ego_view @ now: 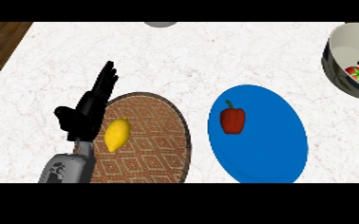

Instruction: Pick the tomato from the plate and place it in the bowl

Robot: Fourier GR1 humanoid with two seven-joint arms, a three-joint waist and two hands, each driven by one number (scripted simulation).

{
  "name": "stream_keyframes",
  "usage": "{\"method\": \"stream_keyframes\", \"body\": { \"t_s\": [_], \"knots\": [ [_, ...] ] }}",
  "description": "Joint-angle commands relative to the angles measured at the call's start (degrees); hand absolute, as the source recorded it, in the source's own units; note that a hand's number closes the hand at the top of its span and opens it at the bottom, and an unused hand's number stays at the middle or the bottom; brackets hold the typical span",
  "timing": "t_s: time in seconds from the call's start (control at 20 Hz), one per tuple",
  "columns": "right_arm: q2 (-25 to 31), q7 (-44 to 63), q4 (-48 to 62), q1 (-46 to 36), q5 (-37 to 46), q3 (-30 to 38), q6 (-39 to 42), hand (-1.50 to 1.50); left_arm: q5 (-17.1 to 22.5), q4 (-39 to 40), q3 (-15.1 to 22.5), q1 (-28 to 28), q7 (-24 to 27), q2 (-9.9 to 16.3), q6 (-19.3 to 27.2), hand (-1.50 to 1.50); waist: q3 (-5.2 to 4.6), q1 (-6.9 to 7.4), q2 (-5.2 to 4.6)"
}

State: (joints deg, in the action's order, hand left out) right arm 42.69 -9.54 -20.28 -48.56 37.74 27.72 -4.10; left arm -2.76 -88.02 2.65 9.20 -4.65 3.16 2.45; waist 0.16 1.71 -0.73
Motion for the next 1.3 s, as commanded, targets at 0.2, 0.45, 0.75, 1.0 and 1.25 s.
{"method": "stream_keyframes", "body": {
  "t_s": [0.2,0.45,0.75,1.0,1.25],
  "knots": [
    [2.53,-12.03,0.17,0.07,-8.89,8.38,-1.57,-1.50,-0.83,-0.98,1.05,-2.77,1.61,-1.02,0.62,0.00,0.00,-0.35,0.24],
    [1.98,-9.85,-0.59,-1.52,-12.55,10.18,-1.52,-1.50,-1.18,1.20,0.10,0.60,-0.28,-0.64,0.89,0.00,-0.11,-1.15,0.50],
    [7.57,-5.98,0.78,-1.07,-18.46,14.10,6.65,-1.50,-1.38,-2.78,0.08,0.30,-3.95,-0.16,1.29,0.00,-0.11,-1.27,0.59],
    [11.04,-7.98,-0.05,5.35,-23.91,16.93,15.74,-1.50,0.19,-1.36,-1.51,-2.72,-0.12,0.95,-0.57,0.00,-0.13,-1.71,0.71],
    [8.14,-13.01,-1.92,12.70,-28.23,18.03,20.71,-1.50,-2.74,-2.81,1.10,-2.58,-0.89,-1.69,2.48,0.00,-0.16,-1.99,0.86]
  ]
}}
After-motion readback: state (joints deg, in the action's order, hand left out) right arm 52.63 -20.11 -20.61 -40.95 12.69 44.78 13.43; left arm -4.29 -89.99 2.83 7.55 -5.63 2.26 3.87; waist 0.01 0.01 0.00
